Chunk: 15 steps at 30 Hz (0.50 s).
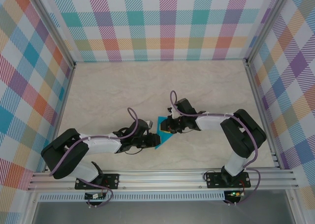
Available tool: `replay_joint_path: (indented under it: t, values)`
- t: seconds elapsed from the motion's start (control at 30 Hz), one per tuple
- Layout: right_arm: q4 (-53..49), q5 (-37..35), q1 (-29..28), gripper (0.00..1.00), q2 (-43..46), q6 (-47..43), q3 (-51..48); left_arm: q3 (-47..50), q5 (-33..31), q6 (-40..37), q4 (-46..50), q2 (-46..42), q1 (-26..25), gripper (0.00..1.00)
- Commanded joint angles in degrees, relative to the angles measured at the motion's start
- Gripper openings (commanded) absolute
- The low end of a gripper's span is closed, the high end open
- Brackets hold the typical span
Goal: Fold a paper plane with a square sheet of paper (pick it up from the middle)
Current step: Fourth fold the wing at the center of the table.
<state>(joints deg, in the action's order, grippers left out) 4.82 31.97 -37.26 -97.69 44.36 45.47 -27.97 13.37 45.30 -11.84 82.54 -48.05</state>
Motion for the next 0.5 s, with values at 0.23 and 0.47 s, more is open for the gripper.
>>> replay_joint_path:
  t: [0.23,0.47]
  values:
    - [0.9,0.0,-0.4,0.19,-0.6,0.3,1.8,-4.6,-7.8,-3.1,7.8,-0.1,-4.2,0.37]
    - [0.7,0.3,-0.5,0.19,-0.6,0.2,2.2,-6.9,-11.6,-4.3,11.3,-0.7,-6.4,0.37]
